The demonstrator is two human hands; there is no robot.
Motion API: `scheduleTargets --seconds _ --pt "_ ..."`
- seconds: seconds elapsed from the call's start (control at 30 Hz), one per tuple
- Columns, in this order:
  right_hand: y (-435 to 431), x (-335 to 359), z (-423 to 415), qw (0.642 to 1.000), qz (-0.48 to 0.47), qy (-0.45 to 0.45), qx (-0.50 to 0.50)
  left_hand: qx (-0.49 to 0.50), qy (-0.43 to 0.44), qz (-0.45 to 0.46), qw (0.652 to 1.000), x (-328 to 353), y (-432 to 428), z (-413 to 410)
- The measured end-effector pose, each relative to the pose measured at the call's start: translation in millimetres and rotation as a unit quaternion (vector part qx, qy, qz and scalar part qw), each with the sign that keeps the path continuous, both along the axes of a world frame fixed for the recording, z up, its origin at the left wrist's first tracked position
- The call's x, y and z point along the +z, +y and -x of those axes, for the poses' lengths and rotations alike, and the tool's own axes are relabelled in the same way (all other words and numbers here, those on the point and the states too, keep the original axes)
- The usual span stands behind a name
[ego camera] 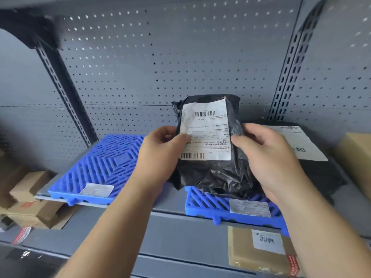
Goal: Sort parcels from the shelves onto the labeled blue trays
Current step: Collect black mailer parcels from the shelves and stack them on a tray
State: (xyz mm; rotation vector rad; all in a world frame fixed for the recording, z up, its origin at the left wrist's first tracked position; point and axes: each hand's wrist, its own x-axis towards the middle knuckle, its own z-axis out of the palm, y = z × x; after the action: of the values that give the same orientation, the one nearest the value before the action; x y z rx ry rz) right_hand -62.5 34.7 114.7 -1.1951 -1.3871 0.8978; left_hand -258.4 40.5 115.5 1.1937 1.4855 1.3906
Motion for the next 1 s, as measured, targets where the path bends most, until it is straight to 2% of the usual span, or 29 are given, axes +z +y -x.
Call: scheduleTargets --seconds 0.17,0.43,0.57,1.0 --pt "5 1 2 0.997 0.019 -0.016 -0.072 -0.072 0.024 0.017 0.997 1 31 2" --pt "16 11 -1 0.991 0.065 -0.037 -0.109 -0.122 0.002 0.039 0.992 -3 59 -2" --pt "19 4 -10 0.981 0.056 -0.038 -0.181 -0.108 -0.013 0.044 0.993 -19 60 -1" --pt "5 4 5 0.974 0.014 -0.074 -0.214 -0.095 0.021 -0.025 0.995 -18 51 15"
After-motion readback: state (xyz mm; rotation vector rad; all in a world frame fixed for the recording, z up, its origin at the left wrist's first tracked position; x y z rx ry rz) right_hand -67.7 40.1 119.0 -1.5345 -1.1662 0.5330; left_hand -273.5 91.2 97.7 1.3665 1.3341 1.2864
